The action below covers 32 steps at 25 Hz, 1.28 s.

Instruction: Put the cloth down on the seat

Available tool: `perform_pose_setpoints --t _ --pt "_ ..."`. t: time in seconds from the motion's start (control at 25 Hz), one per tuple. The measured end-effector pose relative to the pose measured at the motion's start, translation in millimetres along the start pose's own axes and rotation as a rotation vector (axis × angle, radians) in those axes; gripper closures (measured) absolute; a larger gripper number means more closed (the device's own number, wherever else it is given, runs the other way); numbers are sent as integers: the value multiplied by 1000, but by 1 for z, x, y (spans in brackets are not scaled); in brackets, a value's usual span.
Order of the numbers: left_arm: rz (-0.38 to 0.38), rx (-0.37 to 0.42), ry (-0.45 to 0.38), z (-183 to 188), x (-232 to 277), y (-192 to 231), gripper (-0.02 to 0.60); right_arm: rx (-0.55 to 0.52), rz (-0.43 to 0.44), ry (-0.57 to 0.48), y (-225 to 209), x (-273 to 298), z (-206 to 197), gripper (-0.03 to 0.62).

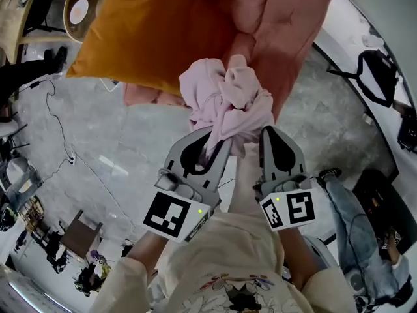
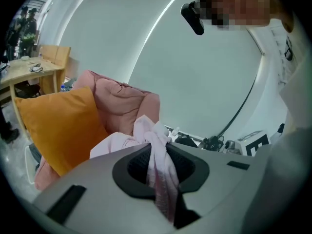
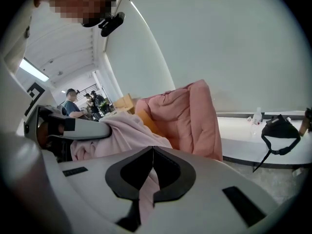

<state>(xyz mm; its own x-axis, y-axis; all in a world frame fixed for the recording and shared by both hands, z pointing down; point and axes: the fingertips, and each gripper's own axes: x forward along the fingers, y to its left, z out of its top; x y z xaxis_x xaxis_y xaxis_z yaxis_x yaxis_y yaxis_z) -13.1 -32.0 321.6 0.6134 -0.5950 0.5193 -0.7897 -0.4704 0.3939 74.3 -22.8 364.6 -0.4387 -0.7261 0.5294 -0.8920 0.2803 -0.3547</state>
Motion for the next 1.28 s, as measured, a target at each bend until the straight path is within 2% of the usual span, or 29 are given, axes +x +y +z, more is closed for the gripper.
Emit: perform_pose_setpoints --t 0.2,0.6,0.8,0.92,1.28 --pt "9 -19 42 -14 17 11 525 39 -6 0 -6 10 -10 576" --pt "69 4 41 -48 55 37 524 88 -13 57 -26 40 -41 576" --pt "90 -65 91 -61 65 43 523 85 4 81 -26 55 -45 574" --pt "108 -52 83 -71 76 49 523 85 10 97 -33 63 -51 576" --pt "129 -134 104 -94 105 67 523 107 8 144 -49 82 -70 576"
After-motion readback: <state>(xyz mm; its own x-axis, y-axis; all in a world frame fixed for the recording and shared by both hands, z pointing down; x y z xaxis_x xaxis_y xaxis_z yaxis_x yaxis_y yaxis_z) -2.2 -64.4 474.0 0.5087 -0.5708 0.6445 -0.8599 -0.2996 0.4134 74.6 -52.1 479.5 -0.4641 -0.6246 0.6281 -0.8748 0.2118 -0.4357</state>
